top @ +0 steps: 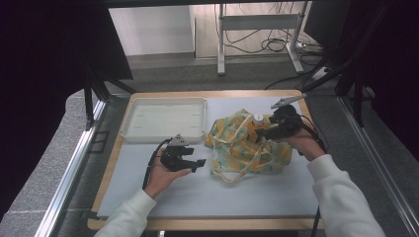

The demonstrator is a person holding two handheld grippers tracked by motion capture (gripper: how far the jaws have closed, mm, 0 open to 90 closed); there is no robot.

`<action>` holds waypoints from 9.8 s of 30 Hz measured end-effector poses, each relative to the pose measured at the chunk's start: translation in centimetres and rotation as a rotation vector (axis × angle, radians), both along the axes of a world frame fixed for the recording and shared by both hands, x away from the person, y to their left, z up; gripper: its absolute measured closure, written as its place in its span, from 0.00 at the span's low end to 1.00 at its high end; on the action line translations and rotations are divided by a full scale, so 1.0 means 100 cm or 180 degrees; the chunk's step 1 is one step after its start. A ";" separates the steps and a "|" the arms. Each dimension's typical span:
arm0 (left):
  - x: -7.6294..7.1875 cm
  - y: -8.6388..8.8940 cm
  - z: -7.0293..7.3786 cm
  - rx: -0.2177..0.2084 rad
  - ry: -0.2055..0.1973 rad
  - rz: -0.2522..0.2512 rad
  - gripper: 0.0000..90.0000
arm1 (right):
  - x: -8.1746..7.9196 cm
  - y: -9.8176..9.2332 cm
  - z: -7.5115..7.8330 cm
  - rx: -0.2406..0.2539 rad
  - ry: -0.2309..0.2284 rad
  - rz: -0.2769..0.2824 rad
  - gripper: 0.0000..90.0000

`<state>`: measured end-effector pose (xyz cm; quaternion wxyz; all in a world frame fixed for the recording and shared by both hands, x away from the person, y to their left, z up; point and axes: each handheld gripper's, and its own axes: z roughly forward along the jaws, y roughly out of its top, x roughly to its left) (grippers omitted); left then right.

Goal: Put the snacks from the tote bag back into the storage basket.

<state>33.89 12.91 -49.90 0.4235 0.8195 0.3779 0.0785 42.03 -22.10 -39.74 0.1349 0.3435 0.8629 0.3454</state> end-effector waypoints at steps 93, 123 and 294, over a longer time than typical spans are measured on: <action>0.005 0.010 -0.007 -0.0096 0.0154 0.0058 0.35 | -0.002 0.044 0.096 0.0203 -0.0385 0.0254 0.33; 0.003 0.010 -0.006 -0.0106 0.0159 0.0017 0.35 | 0.015 0.092 0.090 0.0322 -0.0386 0.0234 0.33; 0.001 0.011 -0.012 0.0036 0.0129 -0.0018 0.33 | -0.050 0.011 -0.020 0.0430 -0.0348 0.0128 0.30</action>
